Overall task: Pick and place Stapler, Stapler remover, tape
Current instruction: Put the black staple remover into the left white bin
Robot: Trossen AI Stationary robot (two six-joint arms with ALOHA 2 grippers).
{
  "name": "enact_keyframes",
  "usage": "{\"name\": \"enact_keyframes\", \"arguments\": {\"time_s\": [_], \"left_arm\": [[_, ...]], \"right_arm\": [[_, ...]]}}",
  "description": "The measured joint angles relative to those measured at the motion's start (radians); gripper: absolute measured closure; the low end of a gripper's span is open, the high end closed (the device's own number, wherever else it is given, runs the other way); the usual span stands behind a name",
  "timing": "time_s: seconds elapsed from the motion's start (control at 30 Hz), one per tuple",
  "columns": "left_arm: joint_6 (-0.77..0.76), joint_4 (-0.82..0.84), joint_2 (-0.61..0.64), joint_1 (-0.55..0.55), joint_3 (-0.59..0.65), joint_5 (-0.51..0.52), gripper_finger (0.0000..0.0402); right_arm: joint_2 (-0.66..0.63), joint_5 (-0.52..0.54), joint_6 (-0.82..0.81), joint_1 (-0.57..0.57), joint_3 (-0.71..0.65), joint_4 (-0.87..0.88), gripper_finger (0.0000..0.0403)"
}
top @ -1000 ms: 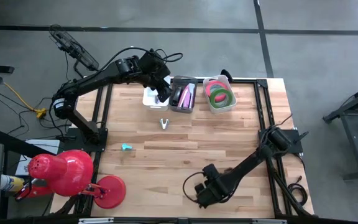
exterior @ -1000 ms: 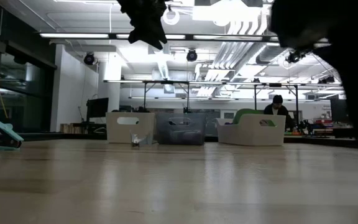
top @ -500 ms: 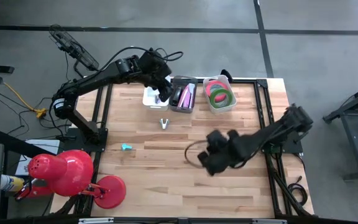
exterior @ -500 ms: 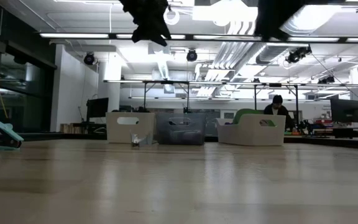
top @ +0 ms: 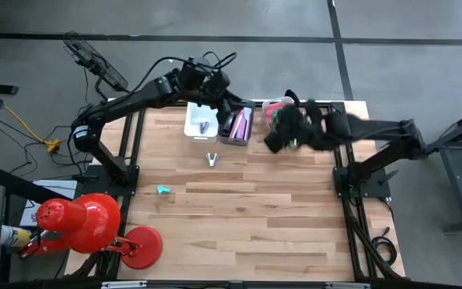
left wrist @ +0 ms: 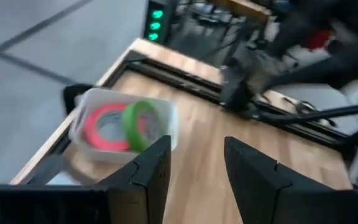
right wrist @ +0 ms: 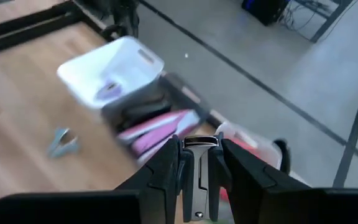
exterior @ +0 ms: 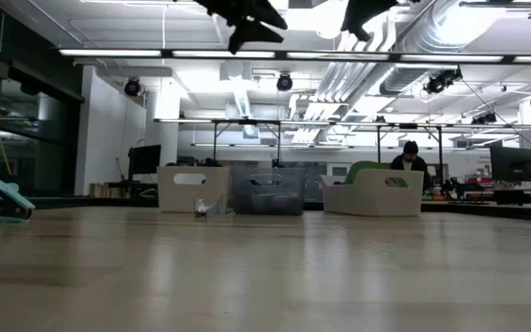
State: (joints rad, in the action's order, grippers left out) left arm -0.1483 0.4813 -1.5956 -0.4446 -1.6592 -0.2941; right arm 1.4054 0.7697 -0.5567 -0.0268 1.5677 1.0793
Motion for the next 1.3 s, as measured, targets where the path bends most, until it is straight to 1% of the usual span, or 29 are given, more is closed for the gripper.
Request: {"name": "enact_keyframes", "arguments": {"time_s": [0.07, 0.17, 0.3, 0.43, 0.53, 0.6, 0.73, 0.87, 1.0, 1.1, 1.2, 1.3], "left_arm": [[0.017, -0.025, -0.014, 0.000, 0.000, -0.046, 0.0254], [0.040, -0.087, -0.047, 0.000, 0.000, -0.154, 0.0245], [0.064, -0.167, -0.078, -0.002, 0.001, -0.277, 0.0212], [0.072, -0.224, -0.096, -0.008, 0.001, -0.350, 0.0176], [0.046, -0.262, -0.105, -0.008, 0.001, -0.340, 0.0157], [0.021, -0.281, -0.105, -0.011, 0.001, -0.292, 0.0151], [0.000, -0.282, -0.105, -0.014, 0.001, -0.194, 0.0149], [-0.059, -0.339, -0.105, -0.014, 0.001, -0.186, 0.0149], [-0.092, -0.373, -0.105, -0.014, 0.001, -0.182, 0.0149], [-0.093, -0.381, -0.105, -0.014, 0.001, -0.175, 0.0149], [-0.093, -0.376, -0.105, -0.013, 0.001, -0.142, 0.0149], [-0.093, -0.373, -0.105, -0.013, 0.001, -0.108, 0.0149]], "right_arm": [[-0.015, -0.048, 0.086, 0.076, 0.000, -0.065, 0.0314], [-0.027, -0.159, 0.203, 0.187, 0.000, -0.176, 0.0314], [-0.020, -0.348, 0.321, 0.319, 0.000, -0.307, 0.0314], [-0.010, -0.480, 0.378, 0.398, 0.000, -0.387, 0.0314], [-0.006, -0.580, 0.396, 0.432, 0.000, -0.425, 0.0314], [-0.004, -0.648, 0.408, 0.448, 0.000, -0.455, 0.0314], [-0.005, -0.750, 0.440, 0.473, 0.000, -0.534, 0.0314], [-0.002, -0.864, 0.477, 0.512, 0.000, -0.585, 0.0314], [0.001, -0.920, 0.515, 0.546, 0.000, -0.619, 0.0314], [0.006, -0.993, 0.531, 0.567, 0.000, -0.635, 0.0314], [0.007, -1.064, 0.531, 0.586, 0.000, -0.631, 0.0314], [0.007, -1.111, 0.531, 0.597, 0.000, -0.628, 0.0314]]}}
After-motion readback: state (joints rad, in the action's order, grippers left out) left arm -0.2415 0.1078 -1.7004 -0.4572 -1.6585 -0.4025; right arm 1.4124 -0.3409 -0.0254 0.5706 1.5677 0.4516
